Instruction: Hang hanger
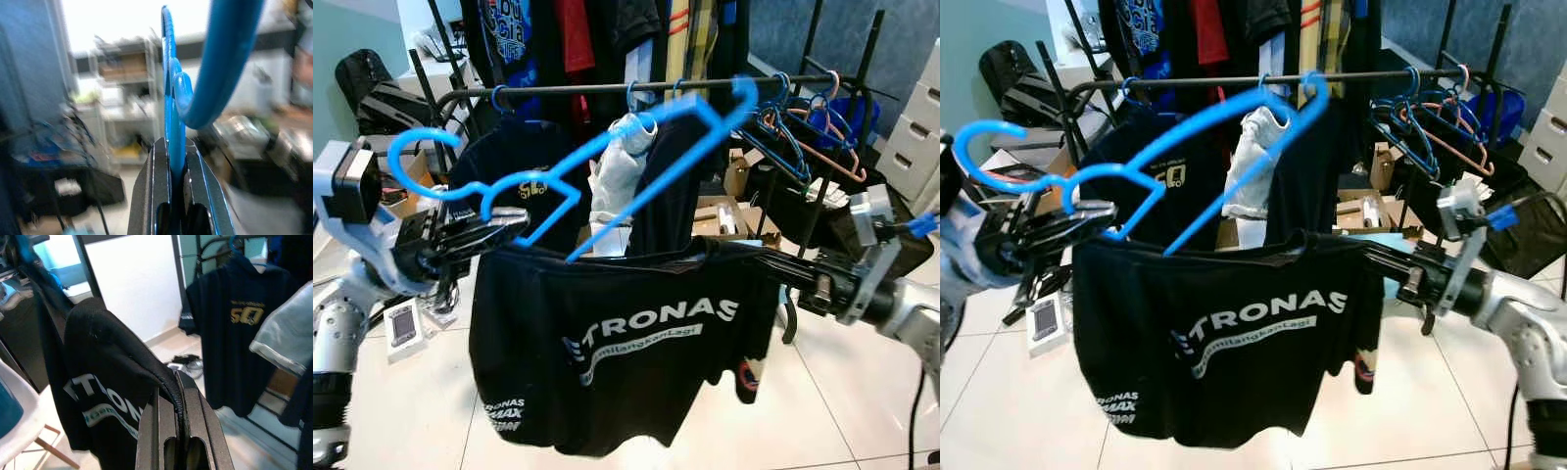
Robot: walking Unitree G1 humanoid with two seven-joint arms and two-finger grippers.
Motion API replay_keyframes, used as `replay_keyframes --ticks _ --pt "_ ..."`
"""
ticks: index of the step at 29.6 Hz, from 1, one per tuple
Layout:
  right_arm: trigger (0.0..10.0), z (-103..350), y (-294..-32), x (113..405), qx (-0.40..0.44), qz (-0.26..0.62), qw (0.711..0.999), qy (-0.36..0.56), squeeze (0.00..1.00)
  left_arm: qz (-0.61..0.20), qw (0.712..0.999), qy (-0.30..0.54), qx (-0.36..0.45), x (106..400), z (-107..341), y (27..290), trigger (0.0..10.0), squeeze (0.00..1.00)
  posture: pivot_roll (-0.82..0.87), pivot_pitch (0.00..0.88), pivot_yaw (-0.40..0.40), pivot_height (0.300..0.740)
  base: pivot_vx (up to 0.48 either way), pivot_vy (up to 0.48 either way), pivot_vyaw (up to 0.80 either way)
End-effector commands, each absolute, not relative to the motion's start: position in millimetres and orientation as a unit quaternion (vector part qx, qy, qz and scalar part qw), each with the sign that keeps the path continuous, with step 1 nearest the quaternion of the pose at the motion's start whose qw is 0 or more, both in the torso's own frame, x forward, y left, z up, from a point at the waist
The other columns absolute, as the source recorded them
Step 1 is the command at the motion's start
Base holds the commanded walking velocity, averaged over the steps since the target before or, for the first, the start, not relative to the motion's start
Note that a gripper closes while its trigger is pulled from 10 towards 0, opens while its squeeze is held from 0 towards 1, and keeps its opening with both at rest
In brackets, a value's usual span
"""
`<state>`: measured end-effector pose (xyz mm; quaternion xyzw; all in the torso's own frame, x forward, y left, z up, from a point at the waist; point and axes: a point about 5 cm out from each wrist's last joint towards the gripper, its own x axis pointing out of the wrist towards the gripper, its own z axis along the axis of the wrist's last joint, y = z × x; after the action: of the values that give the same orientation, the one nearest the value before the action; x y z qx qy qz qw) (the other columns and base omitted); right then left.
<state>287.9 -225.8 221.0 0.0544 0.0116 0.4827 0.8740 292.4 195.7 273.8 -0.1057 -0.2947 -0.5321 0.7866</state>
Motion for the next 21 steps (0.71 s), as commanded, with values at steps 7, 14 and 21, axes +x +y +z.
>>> replay_keyframes --ticks 7,14,21 --pt "0.0 223 -203 298 0.046 0.492 0.869 -0.005 0.0 -0.356 0.823 -0.347 -0.272 329 291 141 10.0 0.0 -0.11 0.0 0.042 0.74 0.0 0.0 0.0" --pt "0.0 211 -204 300 0.026 0.478 0.878 0.029 0.0 -0.262 0.843 -0.333 -0.333 352 295 127 10.0 0.0 -0.14 0.0 0.052 0.74 0.0 0.0 0.0" --pt "10.0 126 -248 316 0.027 0.224 0.964 0.142 0.0 -0.091 0.973 -0.16 -0.138 371 218 197 10.0 0.0 -0.11 0.0 0.063 0.74 0.0 0.0 0.0"
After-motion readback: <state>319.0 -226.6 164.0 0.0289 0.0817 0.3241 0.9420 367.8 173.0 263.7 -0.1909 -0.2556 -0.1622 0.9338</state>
